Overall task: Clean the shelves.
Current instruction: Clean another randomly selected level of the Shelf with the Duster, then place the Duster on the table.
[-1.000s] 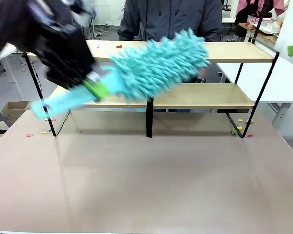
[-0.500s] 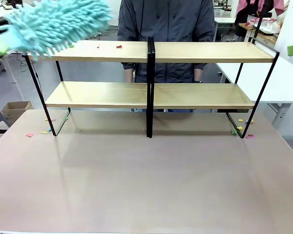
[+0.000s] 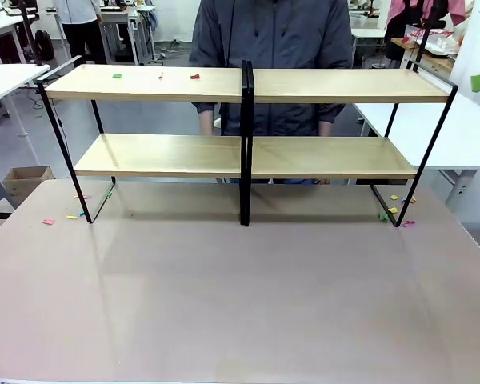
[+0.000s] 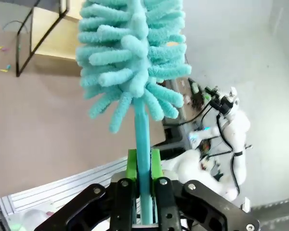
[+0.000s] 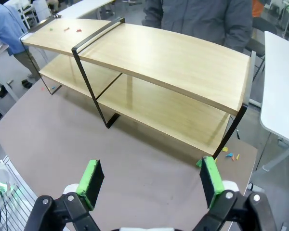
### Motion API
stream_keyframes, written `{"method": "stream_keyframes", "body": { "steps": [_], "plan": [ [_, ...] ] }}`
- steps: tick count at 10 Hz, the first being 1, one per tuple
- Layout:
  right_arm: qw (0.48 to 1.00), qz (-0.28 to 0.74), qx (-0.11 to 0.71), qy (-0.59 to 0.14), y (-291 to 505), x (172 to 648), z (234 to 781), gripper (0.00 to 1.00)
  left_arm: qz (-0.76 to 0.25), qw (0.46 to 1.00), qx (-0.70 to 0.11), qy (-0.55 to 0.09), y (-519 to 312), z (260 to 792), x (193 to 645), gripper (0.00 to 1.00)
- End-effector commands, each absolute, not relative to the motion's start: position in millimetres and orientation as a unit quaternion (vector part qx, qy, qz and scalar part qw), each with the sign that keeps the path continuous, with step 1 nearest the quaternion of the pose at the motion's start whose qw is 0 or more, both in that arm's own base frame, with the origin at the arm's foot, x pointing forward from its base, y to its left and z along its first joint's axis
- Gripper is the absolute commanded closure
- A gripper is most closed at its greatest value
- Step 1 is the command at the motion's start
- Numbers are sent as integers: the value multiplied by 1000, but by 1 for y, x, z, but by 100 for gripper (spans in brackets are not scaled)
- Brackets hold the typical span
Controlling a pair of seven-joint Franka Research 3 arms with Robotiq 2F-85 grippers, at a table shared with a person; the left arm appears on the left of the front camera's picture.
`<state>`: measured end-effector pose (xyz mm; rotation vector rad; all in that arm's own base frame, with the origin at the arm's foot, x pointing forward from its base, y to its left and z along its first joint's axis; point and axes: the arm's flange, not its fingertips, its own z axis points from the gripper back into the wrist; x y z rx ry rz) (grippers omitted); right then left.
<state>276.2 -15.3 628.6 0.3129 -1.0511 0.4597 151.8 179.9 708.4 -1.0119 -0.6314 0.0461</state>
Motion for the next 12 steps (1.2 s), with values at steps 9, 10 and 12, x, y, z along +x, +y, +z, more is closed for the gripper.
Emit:
{"method": "stream_keyframes", "body": {
  "steps": [9, 10, 12],
  "plan": [
    [828, 217, 147, -496, -15, 277, 628, 0, -4, 841, -462, -283, 158, 716, 174, 87],
    [828, 217, 147, -496, -15, 277, 628, 0, -4, 841, -462, -283, 158, 716, 174, 87],
    [828, 217, 147, -496, -15, 277, 628, 0, -4, 841, -462, -283, 158, 716, 174, 87]
  ]
}}
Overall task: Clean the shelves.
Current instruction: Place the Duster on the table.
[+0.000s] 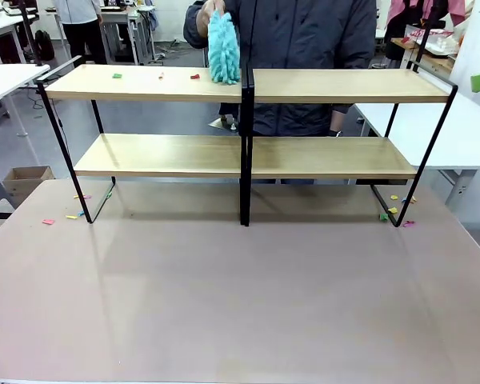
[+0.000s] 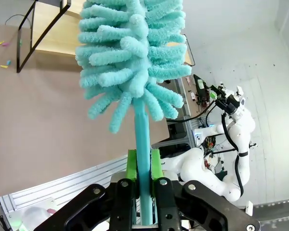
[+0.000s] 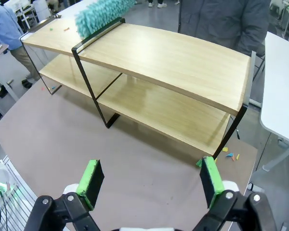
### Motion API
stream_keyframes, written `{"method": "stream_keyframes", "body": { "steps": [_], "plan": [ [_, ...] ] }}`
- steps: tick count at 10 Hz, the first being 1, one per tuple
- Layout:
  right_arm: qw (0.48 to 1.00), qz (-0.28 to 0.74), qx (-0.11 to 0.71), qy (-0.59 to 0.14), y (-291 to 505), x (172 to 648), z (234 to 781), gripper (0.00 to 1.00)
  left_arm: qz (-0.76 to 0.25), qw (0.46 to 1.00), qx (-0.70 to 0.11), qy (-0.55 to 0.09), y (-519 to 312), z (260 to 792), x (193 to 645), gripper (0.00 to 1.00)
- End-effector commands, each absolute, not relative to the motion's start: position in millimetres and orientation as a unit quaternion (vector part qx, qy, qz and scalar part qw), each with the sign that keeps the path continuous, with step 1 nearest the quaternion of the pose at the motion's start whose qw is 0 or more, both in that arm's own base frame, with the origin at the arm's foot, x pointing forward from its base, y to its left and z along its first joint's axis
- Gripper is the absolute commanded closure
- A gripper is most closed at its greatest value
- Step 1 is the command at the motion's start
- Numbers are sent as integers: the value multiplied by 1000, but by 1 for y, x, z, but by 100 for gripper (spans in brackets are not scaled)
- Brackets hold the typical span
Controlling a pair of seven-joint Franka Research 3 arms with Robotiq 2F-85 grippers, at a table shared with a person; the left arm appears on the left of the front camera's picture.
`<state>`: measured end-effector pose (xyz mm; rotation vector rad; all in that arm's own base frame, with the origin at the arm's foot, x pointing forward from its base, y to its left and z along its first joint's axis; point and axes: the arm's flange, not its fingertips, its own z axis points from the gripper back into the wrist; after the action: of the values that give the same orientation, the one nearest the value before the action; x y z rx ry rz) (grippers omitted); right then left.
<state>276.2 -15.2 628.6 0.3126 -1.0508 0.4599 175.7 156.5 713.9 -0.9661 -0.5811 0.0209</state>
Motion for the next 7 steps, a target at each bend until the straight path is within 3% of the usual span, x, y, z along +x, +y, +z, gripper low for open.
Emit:
{"method": "stream_keyframes", "body": {
  "steps": [1, 4, 5, 7],
  "plan": [
    [828, 217, 147, -496, -15, 277, 628, 0, -4, 841, -462, -283, 158, 716, 174, 87],
    [828, 217, 147, -496, -15, 277, 628, 0, 9, 845, -458, -275, 156, 714, 176, 87],
    [828, 217, 147, -496, -15, 277, 628, 0, -66, 847, -481, -218, 154, 716, 162, 87],
    [828, 217, 147, -496, -15, 277, 628, 0, -151, 836, -502, -164, 175, 704, 108, 87]
  ]
}}
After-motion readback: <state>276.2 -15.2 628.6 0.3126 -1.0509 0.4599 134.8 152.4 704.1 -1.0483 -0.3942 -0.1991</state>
